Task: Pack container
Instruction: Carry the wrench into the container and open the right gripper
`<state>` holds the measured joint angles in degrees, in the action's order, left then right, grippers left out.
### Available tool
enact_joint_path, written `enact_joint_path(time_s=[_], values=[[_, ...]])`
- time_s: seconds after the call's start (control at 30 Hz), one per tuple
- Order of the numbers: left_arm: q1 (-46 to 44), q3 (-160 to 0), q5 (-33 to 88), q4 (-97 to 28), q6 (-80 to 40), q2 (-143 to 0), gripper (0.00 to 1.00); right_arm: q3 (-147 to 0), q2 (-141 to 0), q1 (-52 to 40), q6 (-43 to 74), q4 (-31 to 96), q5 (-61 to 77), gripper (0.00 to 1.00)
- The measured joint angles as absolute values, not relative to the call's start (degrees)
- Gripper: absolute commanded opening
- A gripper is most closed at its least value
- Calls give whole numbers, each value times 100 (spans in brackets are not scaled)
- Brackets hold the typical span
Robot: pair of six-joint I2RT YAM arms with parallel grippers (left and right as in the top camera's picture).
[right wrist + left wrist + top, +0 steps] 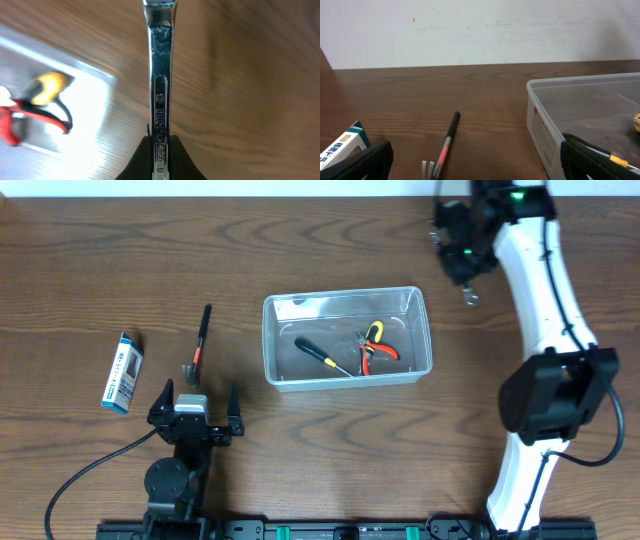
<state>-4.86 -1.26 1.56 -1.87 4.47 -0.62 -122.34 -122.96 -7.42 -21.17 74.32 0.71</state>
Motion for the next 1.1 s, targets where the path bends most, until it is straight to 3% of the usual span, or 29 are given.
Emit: enact_joint_path(time_s=[0.53,0.8,1.1], values=[[-486,-126,156,-187,449,-62,98,-12562,-12296,-3017,-2967,7690,141,1],[-486,-128,156,-187,449,-62,98,-12446,-12293,-3205,-3382,7671,224,1],[-486,-126,156,-187,449,-62,98,-11266,-12293,-3205,-3592,7150,338,1]])
